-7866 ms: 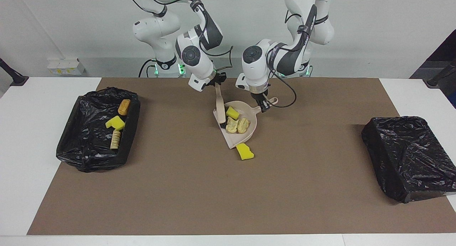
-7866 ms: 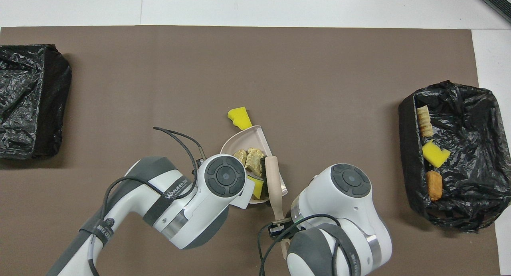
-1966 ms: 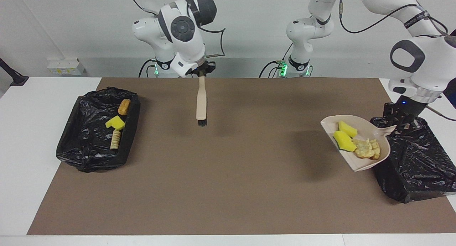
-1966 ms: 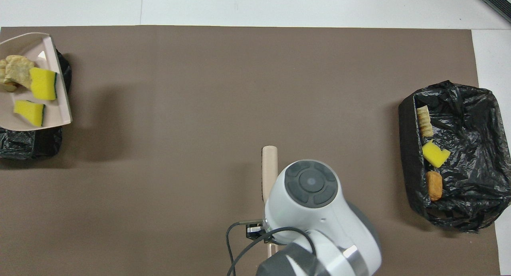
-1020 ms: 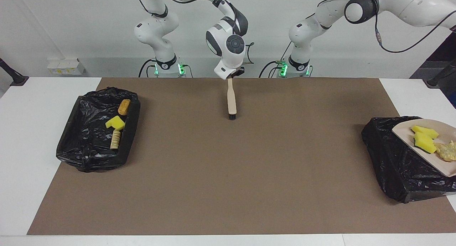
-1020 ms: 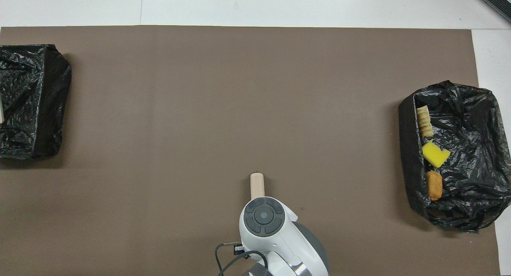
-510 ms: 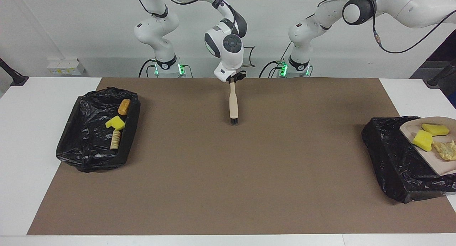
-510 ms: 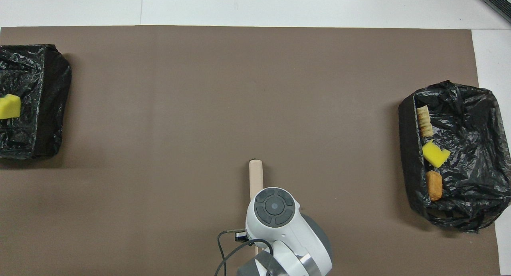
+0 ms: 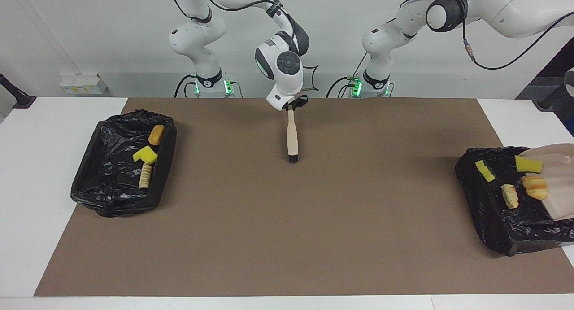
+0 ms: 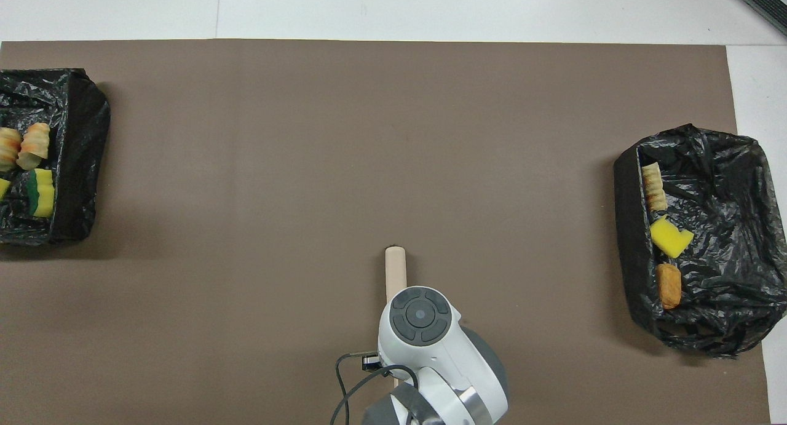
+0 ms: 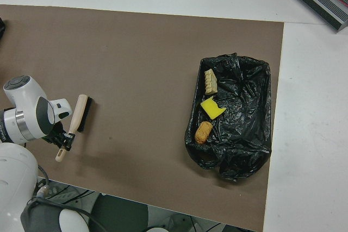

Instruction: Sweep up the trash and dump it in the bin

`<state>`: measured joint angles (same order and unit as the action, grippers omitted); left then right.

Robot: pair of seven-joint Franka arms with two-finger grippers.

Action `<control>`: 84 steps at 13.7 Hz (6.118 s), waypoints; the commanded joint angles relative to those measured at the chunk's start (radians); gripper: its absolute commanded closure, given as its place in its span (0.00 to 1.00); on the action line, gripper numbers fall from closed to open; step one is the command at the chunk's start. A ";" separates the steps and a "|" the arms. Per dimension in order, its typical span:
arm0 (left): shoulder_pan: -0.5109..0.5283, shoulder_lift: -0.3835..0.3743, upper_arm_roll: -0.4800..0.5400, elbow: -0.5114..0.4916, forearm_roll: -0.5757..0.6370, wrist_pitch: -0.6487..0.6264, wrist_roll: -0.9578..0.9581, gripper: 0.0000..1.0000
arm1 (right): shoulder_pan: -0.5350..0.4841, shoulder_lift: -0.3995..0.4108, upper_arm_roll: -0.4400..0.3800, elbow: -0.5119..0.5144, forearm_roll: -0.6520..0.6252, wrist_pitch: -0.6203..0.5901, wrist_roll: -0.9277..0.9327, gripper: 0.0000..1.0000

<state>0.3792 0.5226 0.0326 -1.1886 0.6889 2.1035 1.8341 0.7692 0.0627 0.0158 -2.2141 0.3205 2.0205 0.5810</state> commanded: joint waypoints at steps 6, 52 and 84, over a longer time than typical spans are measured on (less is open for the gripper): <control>-0.092 -0.137 0.009 -0.017 0.124 -0.094 -0.021 1.00 | -0.117 0.068 -0.005 0.117 -0.176 0.015 -0.056 0.00; -1.076 0.019 0.001 -0.324 -0.802 -0.065 -2.482 0.00 | -0.726 -0.170 -0.088 0.602 -0.328 -0.511 -0.638 0.00; -0.418 -0.561 0.036 -0.454 -0.690 -0.511 -1.552 0.00 | -0.723 -0.170 -0.085 0.605 -0.308 -0.511 -0.636 0.00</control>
<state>-0.0358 0.0222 0.0642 -1.5525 -0.0030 1.5866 0.2841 0.0560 -0.1061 -0.0726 -1.6118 -0.0062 1.5186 -0.0303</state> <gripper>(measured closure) 0.000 0.000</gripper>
